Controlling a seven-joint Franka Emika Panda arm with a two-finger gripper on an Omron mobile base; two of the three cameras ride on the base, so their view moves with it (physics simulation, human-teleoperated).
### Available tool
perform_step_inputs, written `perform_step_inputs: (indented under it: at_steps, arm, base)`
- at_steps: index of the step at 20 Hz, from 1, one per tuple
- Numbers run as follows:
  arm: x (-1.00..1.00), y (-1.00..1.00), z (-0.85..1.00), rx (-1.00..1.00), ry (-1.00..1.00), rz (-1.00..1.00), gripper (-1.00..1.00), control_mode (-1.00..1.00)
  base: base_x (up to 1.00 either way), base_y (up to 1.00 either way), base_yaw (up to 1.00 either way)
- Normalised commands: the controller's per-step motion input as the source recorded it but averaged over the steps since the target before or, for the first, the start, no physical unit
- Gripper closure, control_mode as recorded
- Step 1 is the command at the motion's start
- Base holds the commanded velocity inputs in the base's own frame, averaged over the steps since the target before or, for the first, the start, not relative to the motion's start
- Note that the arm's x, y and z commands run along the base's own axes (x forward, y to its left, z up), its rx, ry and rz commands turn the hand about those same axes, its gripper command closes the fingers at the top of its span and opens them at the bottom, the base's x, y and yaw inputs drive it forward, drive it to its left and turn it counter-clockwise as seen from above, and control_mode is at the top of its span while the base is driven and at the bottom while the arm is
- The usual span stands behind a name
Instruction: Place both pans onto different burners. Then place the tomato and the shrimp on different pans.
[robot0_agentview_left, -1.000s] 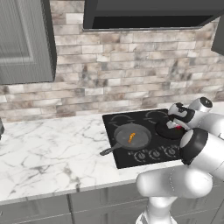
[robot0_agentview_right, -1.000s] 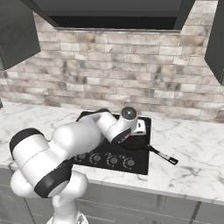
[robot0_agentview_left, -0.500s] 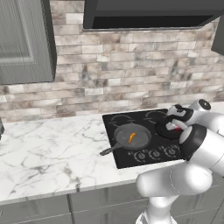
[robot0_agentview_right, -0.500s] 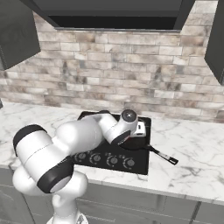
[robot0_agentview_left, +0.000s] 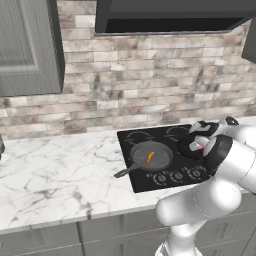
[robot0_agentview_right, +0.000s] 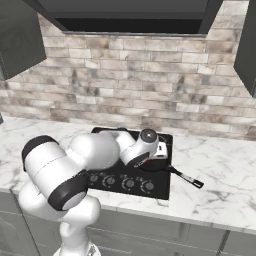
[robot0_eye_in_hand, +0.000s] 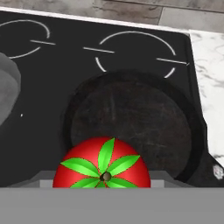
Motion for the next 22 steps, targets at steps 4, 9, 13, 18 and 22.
perform_step_inputs:
  at_steps: [4,9,13,18,22]
  arm:
    - [0.12,-0.07,-0.1,0.0,0.0,0.0,1.0,-1.0]
    - [0.27,-0.06,-0.03,0.0,0.0,0.0,1.0,-1.0]
    - [0.25,-0.07,-0.05,0.0,0.0,0.0,1.0,-1.0]
    - [0.17,-0.11,-0.15,0.0,0.0,0.0,1.0,-1.0]
    - [0.14,-0.09,-0.23,0.0,0.0,0.0,1.0,-1.0]
  base:
    - [0.0,0.0,0.0]
    - [0.0,0.0,0.0]
    - [0.0,0.0,0.0]
    - [0.0,0.0,0.0]
    - [0.0,0.0,0.0]
